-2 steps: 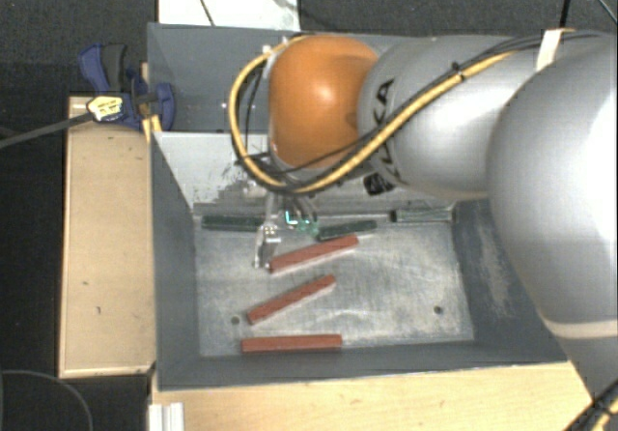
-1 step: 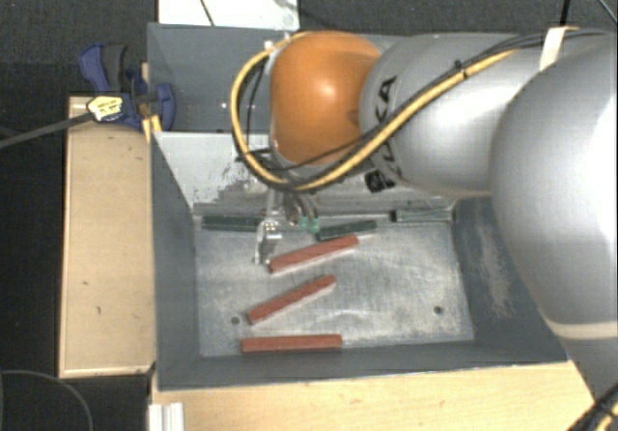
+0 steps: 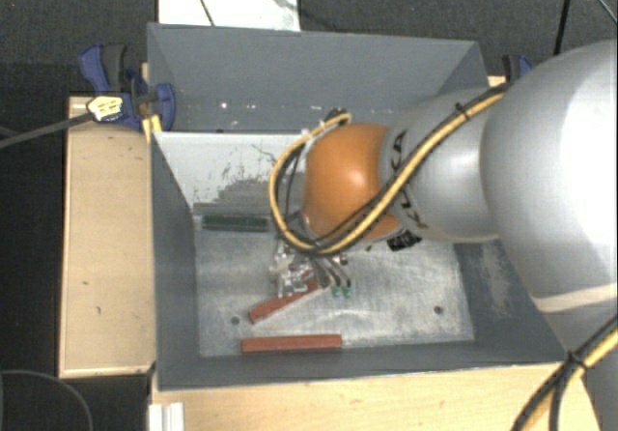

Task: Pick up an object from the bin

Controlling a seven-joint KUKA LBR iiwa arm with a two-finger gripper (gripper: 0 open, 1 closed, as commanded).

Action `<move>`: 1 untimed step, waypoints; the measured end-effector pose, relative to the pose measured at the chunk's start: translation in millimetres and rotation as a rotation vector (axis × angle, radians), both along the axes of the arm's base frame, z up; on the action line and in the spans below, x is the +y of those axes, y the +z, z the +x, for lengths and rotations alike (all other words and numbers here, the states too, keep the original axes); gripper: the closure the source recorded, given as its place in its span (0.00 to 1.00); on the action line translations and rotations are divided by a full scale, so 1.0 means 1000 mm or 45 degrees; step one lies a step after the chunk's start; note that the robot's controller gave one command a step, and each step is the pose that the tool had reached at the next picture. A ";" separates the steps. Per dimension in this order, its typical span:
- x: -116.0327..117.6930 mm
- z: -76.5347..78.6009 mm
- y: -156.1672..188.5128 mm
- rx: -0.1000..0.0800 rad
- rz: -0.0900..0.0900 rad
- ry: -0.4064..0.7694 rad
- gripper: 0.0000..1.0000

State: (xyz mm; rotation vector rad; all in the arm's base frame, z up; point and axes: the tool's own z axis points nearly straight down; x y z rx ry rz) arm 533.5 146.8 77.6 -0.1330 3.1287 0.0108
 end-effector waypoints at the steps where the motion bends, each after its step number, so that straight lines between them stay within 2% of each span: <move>1: -0.001 0.003 0.001 -0.016 0.001 -0.007 0.00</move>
Offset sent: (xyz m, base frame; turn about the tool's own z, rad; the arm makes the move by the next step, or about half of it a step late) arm 0.0000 0.0000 0.0000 0.0000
